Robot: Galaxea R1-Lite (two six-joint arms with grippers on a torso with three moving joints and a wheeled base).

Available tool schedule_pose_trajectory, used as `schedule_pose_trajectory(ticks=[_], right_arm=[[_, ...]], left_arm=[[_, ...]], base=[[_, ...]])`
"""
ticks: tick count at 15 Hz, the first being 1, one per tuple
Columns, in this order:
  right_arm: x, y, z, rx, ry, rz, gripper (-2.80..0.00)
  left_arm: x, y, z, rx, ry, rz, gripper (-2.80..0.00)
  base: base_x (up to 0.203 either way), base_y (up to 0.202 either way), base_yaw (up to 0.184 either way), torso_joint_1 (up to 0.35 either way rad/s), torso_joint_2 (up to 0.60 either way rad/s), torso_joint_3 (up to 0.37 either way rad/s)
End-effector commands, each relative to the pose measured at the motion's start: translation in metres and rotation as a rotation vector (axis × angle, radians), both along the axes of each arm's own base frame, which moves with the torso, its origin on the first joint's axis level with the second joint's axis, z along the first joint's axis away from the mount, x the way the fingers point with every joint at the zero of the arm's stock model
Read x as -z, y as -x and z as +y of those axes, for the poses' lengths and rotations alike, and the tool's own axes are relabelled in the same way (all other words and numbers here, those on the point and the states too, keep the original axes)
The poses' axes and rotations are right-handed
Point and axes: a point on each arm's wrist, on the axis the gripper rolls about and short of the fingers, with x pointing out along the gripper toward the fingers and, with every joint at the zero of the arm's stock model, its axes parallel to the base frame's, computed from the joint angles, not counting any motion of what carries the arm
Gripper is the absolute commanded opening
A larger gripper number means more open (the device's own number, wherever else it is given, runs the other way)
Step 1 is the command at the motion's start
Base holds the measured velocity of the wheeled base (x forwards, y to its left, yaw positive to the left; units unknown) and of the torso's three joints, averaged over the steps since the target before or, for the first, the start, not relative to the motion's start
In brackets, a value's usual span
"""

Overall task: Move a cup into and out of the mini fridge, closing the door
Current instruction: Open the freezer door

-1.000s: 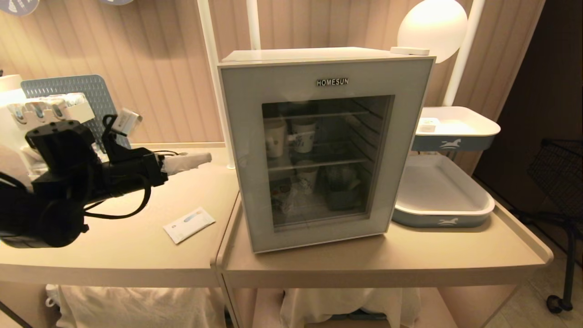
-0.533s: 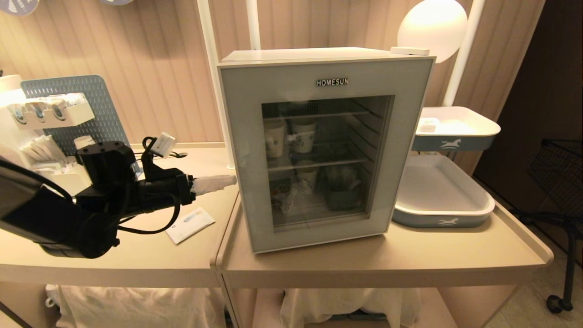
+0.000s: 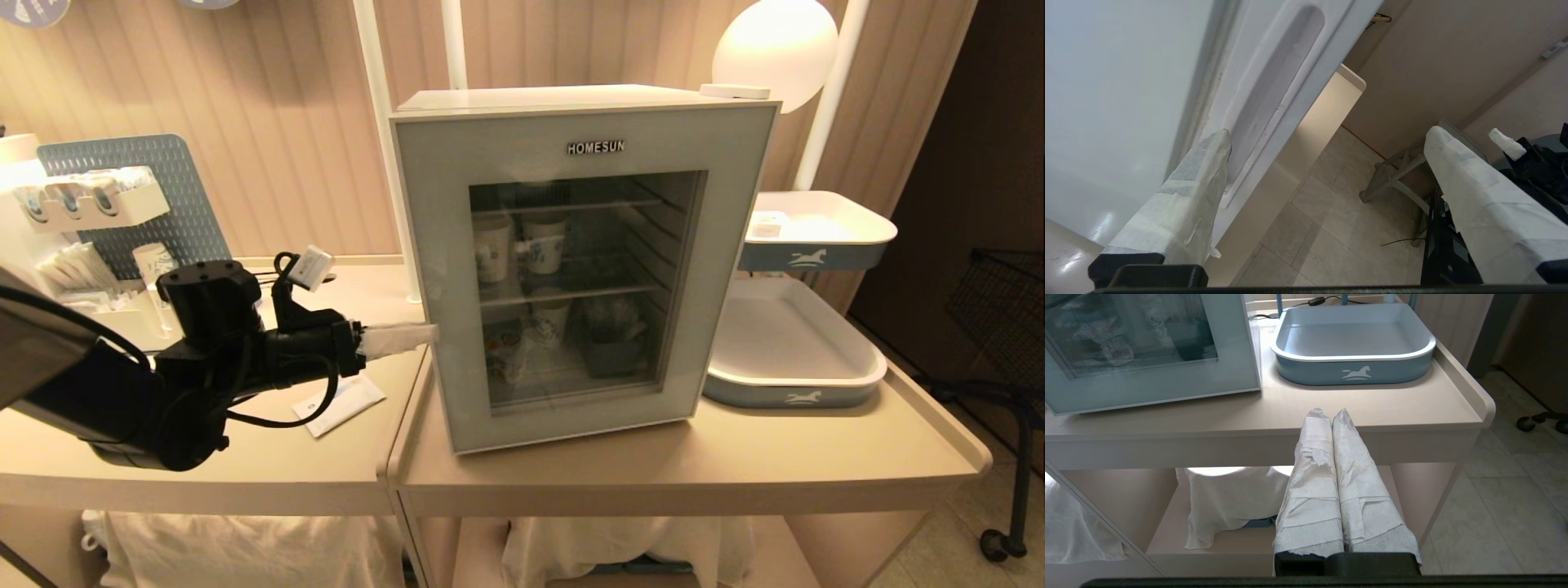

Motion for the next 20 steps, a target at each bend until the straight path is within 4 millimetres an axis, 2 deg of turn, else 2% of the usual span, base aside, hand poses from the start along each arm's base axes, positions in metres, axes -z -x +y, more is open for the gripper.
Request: schedule_pose_trajectory(ticks=[1,8,13,17,20], right_arm=[[0.000,0.000,0.000,-0.001,0.000,0.003,-2.80],[0.000,0.000,0.000,-0.001,0.000,0.003,-2.80],[0.000,0.000,0.000,-0.001,0.000,0.003,-2.80],[0.000,0.000,0.000,-0.001,0.000,0.003,-2.80],[0.000,0.000,0.000,-0.001,0.000,0.003,-2.80]], left_arm=[[0.001,0.000,-0.004,0.015,0.002,0.000,0.00],[-0.015,0.018,-0.005,0.041,0.009,-0.060,0.00],[-0.015,0.027,-0.015,0.074,0.008,-0.057,0.00],[-0.014,0.023,-0.014,0.062,0.008,-0.067,0.00],[-0.011,0.016,-0.003,0.031,0.006,-0.064,0.00]], base=[[0.000,0.000,0.000,0.000,0.00,0.000],[0.000,0.000,0.000,0.000,0.00,0.000],[0.000,0.000,0.000,0.000,0.00,0.000],[0.000,0.000,0.000,0.000,0.00,0.000],[0.000,0.000,0.000,0.000,0.00,0.000]])
